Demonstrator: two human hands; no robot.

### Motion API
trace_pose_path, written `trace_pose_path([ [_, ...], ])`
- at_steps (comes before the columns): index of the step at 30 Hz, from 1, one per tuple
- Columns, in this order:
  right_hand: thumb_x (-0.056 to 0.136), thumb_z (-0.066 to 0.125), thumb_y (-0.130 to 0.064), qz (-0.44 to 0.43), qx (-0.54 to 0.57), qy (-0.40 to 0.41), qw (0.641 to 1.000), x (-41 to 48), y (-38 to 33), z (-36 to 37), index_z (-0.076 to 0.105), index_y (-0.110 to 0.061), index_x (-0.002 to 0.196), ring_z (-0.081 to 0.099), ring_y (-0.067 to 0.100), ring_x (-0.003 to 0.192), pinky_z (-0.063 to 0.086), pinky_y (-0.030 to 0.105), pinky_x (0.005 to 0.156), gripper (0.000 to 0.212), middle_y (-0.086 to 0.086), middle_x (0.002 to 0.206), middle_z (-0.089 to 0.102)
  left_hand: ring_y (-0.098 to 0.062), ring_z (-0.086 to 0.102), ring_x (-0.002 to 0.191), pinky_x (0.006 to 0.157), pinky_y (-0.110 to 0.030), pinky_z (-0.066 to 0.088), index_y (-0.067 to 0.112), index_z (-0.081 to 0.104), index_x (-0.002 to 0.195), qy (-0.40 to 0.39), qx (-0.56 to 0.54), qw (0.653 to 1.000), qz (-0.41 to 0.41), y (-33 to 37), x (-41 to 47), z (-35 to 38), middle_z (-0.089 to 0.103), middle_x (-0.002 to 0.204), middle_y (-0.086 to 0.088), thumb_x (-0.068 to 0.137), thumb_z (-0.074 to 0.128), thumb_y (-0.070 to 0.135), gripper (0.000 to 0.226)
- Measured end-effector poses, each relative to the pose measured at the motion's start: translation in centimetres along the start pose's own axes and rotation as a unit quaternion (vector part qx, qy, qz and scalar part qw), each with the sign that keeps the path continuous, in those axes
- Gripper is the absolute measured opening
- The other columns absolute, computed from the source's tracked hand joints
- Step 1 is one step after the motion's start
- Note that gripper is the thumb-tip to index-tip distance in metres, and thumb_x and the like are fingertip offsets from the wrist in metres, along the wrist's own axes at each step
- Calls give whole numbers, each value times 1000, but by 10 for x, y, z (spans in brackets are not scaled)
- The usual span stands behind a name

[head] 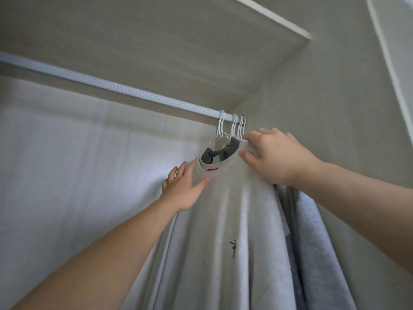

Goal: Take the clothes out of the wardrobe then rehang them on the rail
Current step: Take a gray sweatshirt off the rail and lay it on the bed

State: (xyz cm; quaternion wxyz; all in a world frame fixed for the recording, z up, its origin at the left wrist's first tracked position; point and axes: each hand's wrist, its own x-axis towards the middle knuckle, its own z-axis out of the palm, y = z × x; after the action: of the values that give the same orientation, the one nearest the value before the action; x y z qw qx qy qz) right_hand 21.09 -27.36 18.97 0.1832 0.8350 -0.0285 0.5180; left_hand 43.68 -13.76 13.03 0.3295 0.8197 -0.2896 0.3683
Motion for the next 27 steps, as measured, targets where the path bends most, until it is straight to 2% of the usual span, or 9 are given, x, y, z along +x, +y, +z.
trace_pose_path([
  [5,94,43,-38,20,-87,-21,996,19,-6,12,55,-17,105,51,34,105,40,40,84,26,7,111,59,-21,4,153,119,-46,13,38,9,157,-11,-51,999,3,-23,47,22,7,167,8,89,34,77,82],
  [9,94,46,-25,44,-95,-19,994,33,-9,17,60,-12,104,56,37,101,49,43,84,21,11,106,56,-22,6,152,121,-44,15,36,12,157,-13,-116,993,15,-35,80,39,11,166,4,89,35,77,83],
  [14,89,48,-16,111,-120,-24,986,49,-14,22,60,-10,94,60,41,90,54,43,76,14,16,99,60,-25,11,152,122,-43,15,32,14,158,-20,-161,986,40,-39,106,60,15,166,2,91,32,74,81],
  [17,87,47,-13,136,-143,-18,980,57,-18,26,58,-10,92,56,38,78,47,36,65,12,12,86,53,-24,14,152,122,-42,16,30,15,158,-19,-187,980,59,-39,114,71,18,165,3,92,30,73,80],
  [21,91,45,-19,128,-200,-8,971,68,-22,30,42,-16,85,38,26,57,33,32,58,7,3,72,36,-21,12,152,122,-44,15,30,17,157,-8,-238,969,60,-40,119,79,18,165,3,82,24,79,90],
  [24,93,44,-25,119,-214,-10,969,72,-23,29,37,-21,87,32,20,54,30,32,56,10,0,71,34,-21,9,153,122,-49,14,33,14,157,4,-255,966,52,-42,117,86,14,166,5,72,13,88,101],
  [27,94,45,-26,116,-208,3,971,72,-23,29,37,-21,89,33,21,54,29,34,56,10,1,71,36,-20,7,153,122,-49,13,34,14,157,26,-270,962,42,-45,113,91,13,166,5,76,15,87,96],
])
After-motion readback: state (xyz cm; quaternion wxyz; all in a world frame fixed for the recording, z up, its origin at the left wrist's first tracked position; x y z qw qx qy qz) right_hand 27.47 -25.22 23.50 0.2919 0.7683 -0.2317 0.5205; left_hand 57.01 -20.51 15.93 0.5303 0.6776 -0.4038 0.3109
